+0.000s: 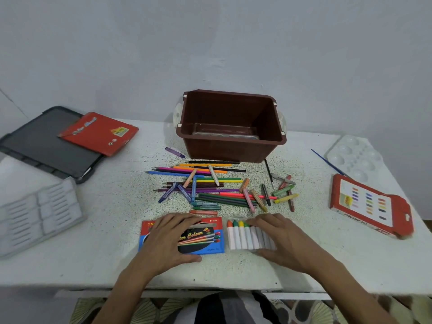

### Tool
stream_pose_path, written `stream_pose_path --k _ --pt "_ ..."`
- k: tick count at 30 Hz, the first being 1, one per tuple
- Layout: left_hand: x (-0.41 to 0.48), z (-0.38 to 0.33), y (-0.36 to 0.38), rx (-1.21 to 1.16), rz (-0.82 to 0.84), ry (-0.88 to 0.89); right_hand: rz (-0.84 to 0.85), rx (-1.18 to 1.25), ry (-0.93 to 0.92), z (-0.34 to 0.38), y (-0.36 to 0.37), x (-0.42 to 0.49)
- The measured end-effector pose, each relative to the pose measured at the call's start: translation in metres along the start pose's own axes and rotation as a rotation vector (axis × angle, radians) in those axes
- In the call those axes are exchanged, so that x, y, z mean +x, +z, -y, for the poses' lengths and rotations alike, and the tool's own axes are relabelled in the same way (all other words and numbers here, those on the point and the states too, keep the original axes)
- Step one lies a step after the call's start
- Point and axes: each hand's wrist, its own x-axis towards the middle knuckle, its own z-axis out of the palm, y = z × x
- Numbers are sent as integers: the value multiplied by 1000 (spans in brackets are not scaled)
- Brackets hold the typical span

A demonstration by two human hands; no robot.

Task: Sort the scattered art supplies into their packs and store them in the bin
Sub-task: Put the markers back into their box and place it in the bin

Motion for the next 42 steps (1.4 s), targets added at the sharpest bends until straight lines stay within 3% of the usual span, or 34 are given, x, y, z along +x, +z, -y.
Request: stream_pose_path --k 28,42 --pt "9 -7 -2 -46 18 36 -24 -245 26 0 10 -3" --pt "11 -7 -1 -52 24 42 -33 -231 30 -1 13 -2"
